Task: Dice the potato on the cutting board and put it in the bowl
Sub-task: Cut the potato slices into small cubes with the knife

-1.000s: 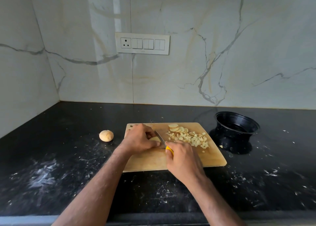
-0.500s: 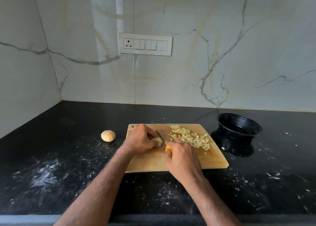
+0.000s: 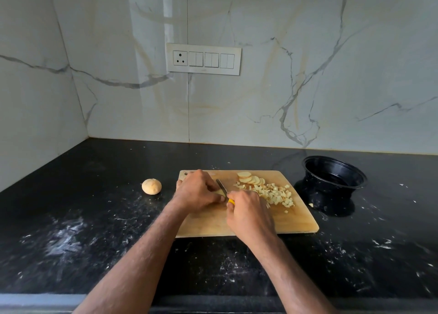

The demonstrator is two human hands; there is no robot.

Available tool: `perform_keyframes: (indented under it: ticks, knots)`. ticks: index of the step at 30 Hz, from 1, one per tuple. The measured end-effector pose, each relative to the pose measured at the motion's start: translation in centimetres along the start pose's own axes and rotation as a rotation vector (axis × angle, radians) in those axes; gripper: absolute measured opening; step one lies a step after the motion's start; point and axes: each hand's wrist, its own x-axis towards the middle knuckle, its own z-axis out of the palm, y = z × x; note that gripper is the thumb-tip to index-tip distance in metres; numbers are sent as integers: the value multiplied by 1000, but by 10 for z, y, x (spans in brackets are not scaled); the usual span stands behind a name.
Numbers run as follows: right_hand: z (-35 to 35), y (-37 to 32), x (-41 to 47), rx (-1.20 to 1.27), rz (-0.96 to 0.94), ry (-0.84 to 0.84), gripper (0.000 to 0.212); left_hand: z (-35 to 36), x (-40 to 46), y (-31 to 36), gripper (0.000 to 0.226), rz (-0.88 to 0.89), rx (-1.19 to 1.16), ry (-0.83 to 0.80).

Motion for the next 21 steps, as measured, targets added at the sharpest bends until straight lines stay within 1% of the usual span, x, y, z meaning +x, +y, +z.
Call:
perform_keyframes:
  ticks: [3, 8, 11, 13, 14, 16, 17, 19, 20, 21]
  knots:
    - [0, 1, 1, 8, 5, -11, 21, 2, 0, 1, 18, -29, -19, 14]
    - [-2, 0, -8, -14, -10, -37, 24, 2, -3, 3, 17, -59, -24, 23]
    - [-5, 1, -17, -6, -28, -30, 26, 1, -5, 5, 23, -66, -28, 32]
    - [-9, 3, -25, 1, -38, -33, 28, 1, -5, 5, 19, -66, -26, 39]
    - [-11, 4, -28, -1, -41, -39, 28, 2, -6, 4, 20, -62, -29, 46]
    - [-14, 5, -34, -4, -51, -42, 27, 2, -8, 3, 24, -43, -38, 62]
    - [-16, 6, -36, -3, -54, -40, 27, 2, -9, 3, 31, -25, -44, 55]
    - [-19, 7, -38, 4, -62, -35, 28, 1, -12, 2, 50, 33, -70, -9]
    - [-20, 7, -39, 3, -65, -35, 28, 0, -13, 3, 54, 73, -69, -49]
    - [-21, 8, -39, 0, -68, -37, 28, 0, -13, 4, 53, 105, -53, -82]
